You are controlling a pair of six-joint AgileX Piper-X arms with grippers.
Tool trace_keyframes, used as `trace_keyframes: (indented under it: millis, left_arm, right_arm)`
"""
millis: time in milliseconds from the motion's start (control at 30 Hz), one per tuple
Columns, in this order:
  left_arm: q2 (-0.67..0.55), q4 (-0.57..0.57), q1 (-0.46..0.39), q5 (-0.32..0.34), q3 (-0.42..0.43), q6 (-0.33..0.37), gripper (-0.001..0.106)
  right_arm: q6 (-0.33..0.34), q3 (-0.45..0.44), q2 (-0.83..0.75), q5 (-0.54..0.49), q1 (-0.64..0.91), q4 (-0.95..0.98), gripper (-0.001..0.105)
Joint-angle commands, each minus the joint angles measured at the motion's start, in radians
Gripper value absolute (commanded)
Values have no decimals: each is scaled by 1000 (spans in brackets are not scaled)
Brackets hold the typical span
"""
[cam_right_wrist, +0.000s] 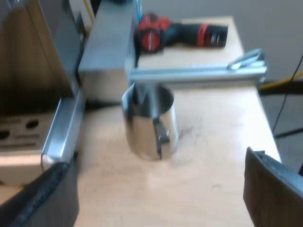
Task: Put the handle in the coffee machine
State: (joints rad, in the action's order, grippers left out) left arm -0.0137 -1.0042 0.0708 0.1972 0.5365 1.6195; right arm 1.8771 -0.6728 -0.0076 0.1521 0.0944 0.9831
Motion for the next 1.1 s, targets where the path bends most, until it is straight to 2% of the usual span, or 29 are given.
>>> trace_keyframes:
  millis: [33,400,1100]
  left_arm:
    - [-139,23,1,-14,-33,22,86]
    - [-137,31,1,-14,-45,23,86]
    - [-137,31,-1,-14,-45,21,86]
  right_arm:
    - [12,40,-46,22,-1,-4,74]
    - [12,187,-45,40,-1,-29,74]
    - [12,193,-45,40,-1,-44,74]
